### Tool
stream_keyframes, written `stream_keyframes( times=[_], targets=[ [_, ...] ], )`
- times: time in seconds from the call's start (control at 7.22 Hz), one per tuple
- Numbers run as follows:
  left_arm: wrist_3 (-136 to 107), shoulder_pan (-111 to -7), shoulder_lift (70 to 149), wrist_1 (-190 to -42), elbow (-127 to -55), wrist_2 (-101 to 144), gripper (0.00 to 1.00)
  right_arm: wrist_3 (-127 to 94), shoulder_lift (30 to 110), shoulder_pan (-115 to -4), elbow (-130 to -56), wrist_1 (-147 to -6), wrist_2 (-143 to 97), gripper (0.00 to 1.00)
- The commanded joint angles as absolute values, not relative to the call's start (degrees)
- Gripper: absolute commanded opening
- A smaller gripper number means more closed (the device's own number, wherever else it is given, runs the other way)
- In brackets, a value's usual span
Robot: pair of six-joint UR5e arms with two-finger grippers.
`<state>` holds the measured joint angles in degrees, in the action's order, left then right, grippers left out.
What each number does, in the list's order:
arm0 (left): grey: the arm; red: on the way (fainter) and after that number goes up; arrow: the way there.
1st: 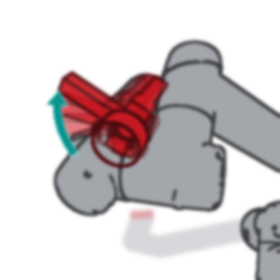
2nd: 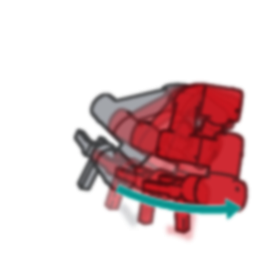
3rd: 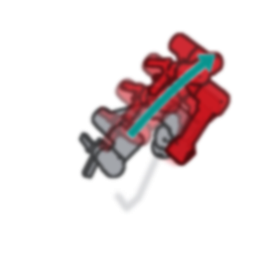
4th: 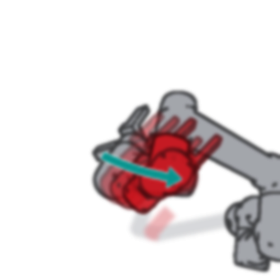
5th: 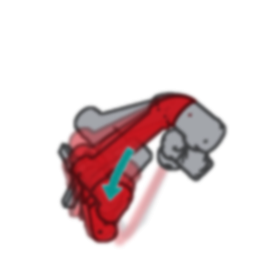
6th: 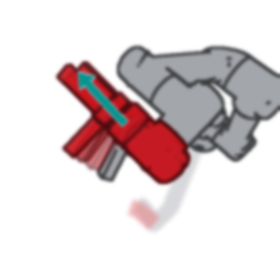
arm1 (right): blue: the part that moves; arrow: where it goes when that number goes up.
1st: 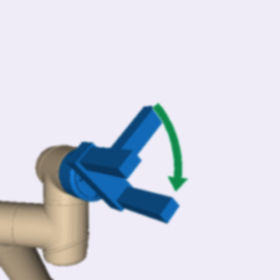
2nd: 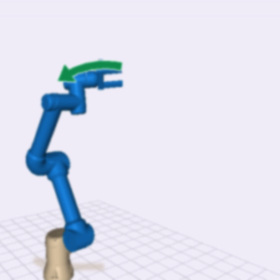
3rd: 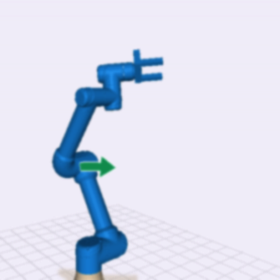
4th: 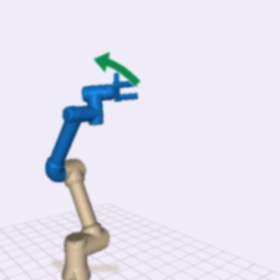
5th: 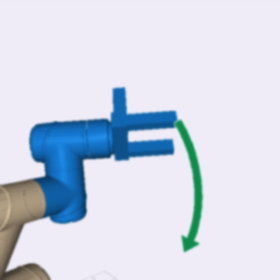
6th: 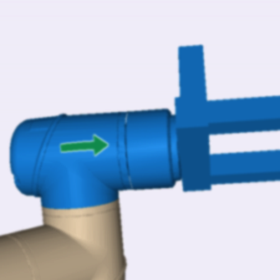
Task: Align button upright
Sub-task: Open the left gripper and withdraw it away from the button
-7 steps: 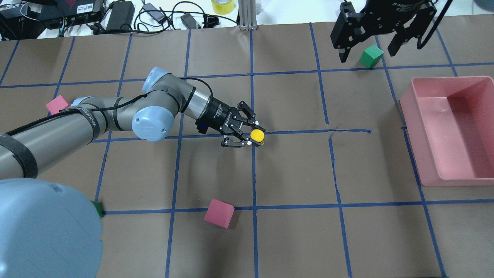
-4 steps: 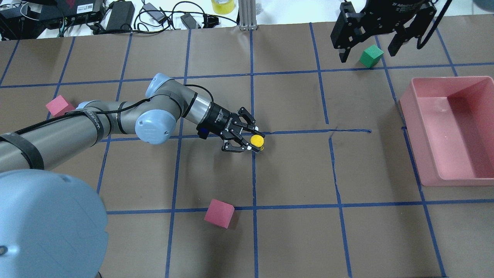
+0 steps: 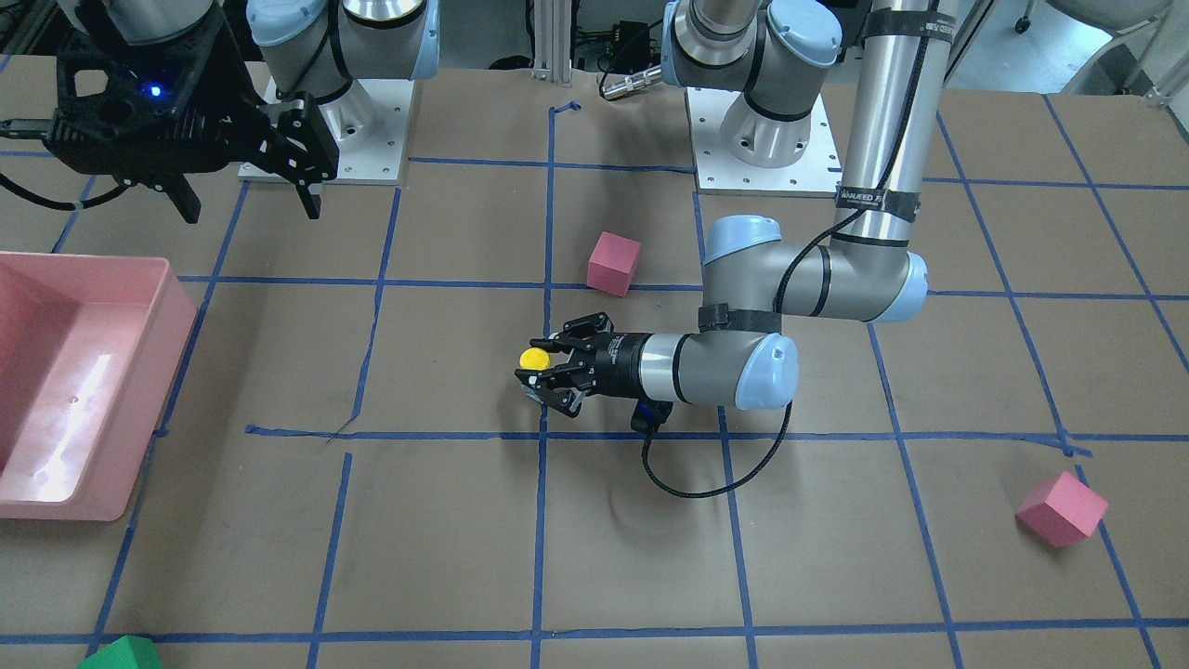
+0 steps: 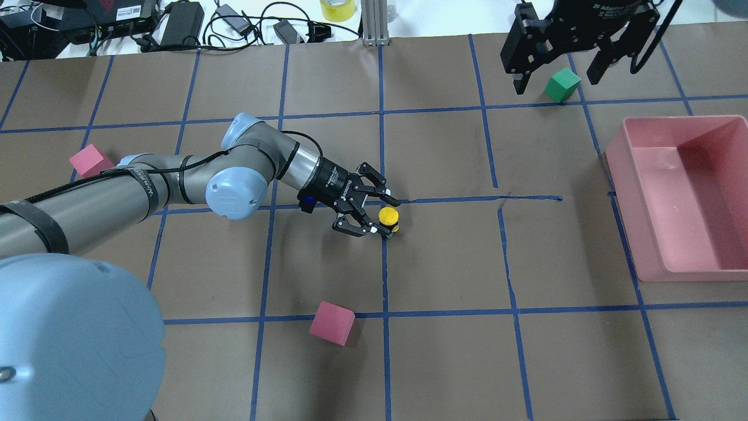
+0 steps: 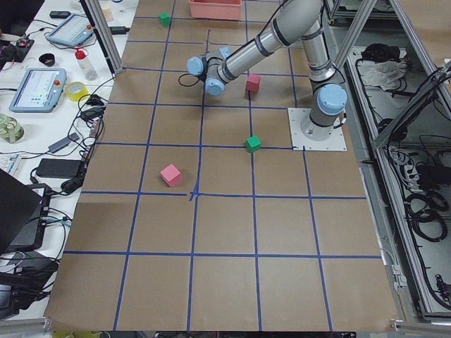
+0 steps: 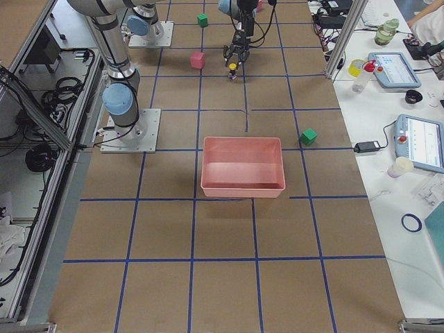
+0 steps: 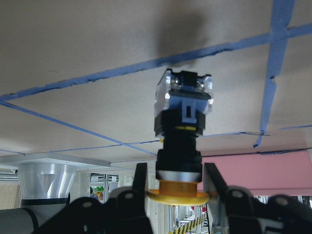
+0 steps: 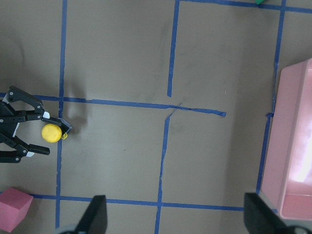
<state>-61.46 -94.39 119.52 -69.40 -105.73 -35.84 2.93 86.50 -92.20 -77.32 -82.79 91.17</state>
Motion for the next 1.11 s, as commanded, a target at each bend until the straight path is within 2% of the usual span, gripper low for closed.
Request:
stream_keyframes(
  times=[0.0,0.42,0.97],
  targets=[
    [-65.8,-94.4,118.2,-69.2,-104.7,-38.4,1.00,3.0,86.5,-92.2,-77.5,-82.5,91.2,1.00],
    [-63.6,-91.4,113.6,-75.8,-92.5,-52.2,1.00,2.8,86.7,-92.2,-77.3,-82.9,90.5,1.00],
    [-24.2,-85.9,105.9,-79.0,-87.5,-88.8,1.00,2.6,86.4,-92.4,-77.3,-82.9,90.8,1.00]
  ],
)
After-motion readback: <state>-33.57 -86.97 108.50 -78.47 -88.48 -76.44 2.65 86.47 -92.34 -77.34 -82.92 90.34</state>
